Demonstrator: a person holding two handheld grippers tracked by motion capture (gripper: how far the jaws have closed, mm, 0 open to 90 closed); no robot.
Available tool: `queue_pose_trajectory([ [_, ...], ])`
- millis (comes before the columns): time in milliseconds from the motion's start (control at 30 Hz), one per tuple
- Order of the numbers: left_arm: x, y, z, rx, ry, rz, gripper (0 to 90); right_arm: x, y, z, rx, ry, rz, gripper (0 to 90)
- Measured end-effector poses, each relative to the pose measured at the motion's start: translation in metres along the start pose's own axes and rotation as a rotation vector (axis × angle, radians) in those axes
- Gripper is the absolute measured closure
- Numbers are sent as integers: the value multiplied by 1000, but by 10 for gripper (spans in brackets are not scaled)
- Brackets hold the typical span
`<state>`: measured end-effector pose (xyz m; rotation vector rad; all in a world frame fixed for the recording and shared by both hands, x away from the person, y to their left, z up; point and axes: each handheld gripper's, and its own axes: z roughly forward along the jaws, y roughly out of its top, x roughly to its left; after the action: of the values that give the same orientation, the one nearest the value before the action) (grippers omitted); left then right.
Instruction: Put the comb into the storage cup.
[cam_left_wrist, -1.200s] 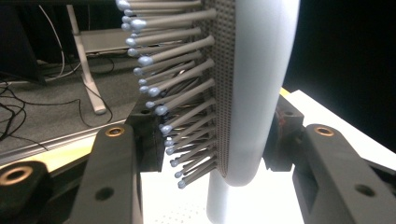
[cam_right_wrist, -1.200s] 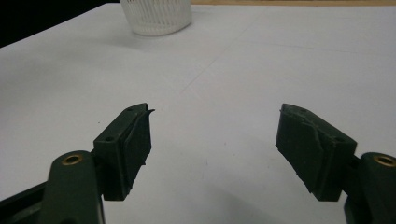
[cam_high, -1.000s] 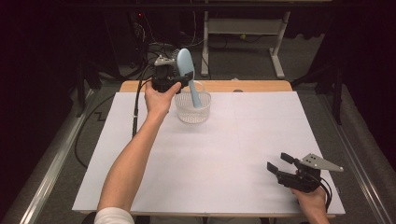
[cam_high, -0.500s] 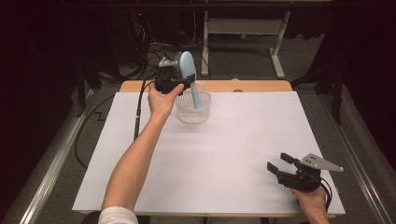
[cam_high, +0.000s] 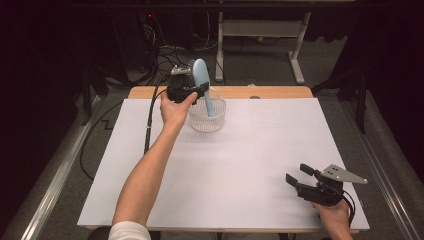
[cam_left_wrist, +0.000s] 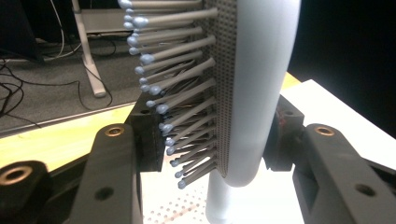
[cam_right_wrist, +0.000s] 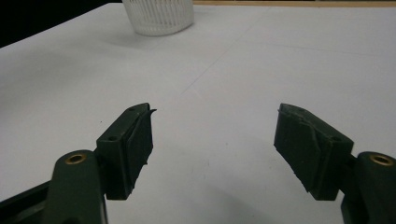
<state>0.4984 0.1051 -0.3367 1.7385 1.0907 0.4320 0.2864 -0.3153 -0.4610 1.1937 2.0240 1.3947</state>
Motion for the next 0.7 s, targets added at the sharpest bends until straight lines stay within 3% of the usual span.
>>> queue_pose_trajectory([
  [700,-11,-10,17,33,3,36,509,1,0,-1,-5,11,-7,286],
])
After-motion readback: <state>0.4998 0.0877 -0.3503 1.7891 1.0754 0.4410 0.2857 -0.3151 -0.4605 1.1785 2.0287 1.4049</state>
